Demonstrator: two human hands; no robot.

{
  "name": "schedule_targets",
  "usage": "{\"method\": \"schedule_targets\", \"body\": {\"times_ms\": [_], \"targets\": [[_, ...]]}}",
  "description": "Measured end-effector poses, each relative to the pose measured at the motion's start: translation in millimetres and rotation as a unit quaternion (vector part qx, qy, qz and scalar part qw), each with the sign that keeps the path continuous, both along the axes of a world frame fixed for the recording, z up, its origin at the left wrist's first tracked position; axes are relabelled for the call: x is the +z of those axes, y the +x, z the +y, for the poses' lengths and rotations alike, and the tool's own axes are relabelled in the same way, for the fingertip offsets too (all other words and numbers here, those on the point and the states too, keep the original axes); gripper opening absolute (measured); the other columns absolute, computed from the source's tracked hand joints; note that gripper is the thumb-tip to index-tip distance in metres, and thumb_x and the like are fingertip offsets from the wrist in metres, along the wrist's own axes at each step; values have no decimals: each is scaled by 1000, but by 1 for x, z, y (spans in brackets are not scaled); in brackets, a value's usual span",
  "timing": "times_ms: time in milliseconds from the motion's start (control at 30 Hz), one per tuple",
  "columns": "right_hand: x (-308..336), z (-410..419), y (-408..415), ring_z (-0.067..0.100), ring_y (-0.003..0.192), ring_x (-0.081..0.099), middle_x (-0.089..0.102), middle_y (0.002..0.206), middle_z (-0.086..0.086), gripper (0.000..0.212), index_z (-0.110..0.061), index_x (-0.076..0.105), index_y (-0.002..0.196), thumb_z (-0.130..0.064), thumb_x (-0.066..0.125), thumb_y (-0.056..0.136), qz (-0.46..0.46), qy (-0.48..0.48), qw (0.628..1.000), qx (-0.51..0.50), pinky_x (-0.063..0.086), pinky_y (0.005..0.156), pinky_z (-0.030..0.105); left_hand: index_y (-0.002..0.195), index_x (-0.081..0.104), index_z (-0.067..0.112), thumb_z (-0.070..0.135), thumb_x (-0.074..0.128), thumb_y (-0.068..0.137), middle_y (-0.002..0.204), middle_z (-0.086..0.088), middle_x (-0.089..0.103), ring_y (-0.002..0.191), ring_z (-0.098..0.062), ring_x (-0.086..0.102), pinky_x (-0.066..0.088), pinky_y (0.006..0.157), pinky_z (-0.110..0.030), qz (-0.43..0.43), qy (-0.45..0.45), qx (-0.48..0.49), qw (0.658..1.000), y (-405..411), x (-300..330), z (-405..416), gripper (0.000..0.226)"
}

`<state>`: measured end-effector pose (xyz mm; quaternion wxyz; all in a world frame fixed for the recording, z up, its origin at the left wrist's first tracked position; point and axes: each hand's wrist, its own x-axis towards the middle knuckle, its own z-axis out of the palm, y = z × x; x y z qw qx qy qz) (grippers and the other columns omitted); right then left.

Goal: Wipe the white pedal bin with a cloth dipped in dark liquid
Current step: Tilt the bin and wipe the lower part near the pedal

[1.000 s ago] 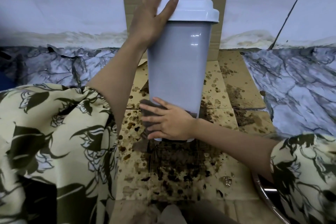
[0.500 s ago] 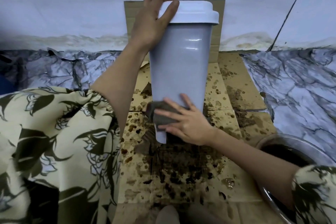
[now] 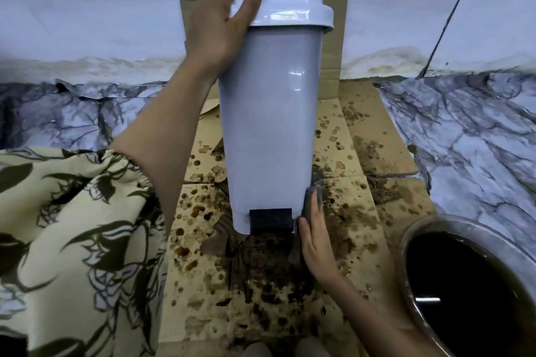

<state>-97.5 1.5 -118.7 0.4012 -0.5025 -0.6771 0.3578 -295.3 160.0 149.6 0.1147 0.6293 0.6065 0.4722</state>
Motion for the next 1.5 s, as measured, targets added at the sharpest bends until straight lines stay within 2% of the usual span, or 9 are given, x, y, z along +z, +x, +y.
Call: {"method": "schedule_targets", "body": {"times_ms": [100,267,500,667,867,1067,1233,1367,1500], "targets": [[49,33,-12,-3,143,-10,-14,154,-22,49,-56,5,142,-52,25,98,11,97,995,7,7,113,7,96,52,51,59,42,89,107,19,47,96,15,43,36,85,-16,-2,1,-3,1000,-2,0,-2,15],[115,80,-34,46,141,1,14,156,2,48,-29,37,142,-45,33,97,-222,287,931,-51,6,109,62,109,58,40,56,42,91,110,14,47,100,4,45,35,84,-18,4,6,-1,1000,-3,0,1,29],[98,58,-44,22,147,6,38,149,-10,42,-34,54,131,-45,27,101,-459,421,718,311,-4,120,40,109,58,41,59,40,88,108,16,47,105,2,45,32,79,-11,9,5,-6,1000,-2,-1,-5,33],[112,65,-29,27,145,-14,7,156,-6,50,-42,24,146,-56,29,98,-470,403,779,100,-6,115,54,111,59,37,55,43,92,107,15,47,94,13,44,30,76,2,11,9,-8,1000,-1,0,-9,31],[175,117,-45,33,146,3,-2,159,5,59,-32,25,148,-55,38,95,-164,287,931,-153,6,118,42,113,59,35,52,44,93,110,12,48,94,7,44,27,73,6,22,16,-1,1000,3,0,-7,31],[99,63,-36,25,146,4,-27,153,-16,71,-51,4,144,-56,48,89,-104,191,974,-61,36,107,51,116,59,34,52,43,94,108,14,47,99,1,43,28,72,4,21,12,-3,1000,-2,3,-10,33],[64,37,-9,-25,130,-15,-25,154,-18,85,-58,-18,138,-62,47,84,-70,94,993,-8,28,102,19,114,60,37,50,45,94,102,24,47,101,1,43,27,74,4,8,28,-7,1000,4,2,-14,29],[118,60,-32,-4,135,-8,-22,156,-11,87,-52,-21,139,-60,46,85,-13,103,992,-74,27,90,25,114,60,36,49,45,95,118,14,52,113,-9,46,32,93,-11,19,30,-10,999,1,-1,-15,28],[182,106,-53,22,147,2,-9,160,2,81,-30,-6,151,-57,42,91,19,149,975,-166,26,110,46,116,61,31,48,44,95,118,9,53,117,-15,48,35,96,-25,35,29,-6,999,0,-1,-16,32]]}}
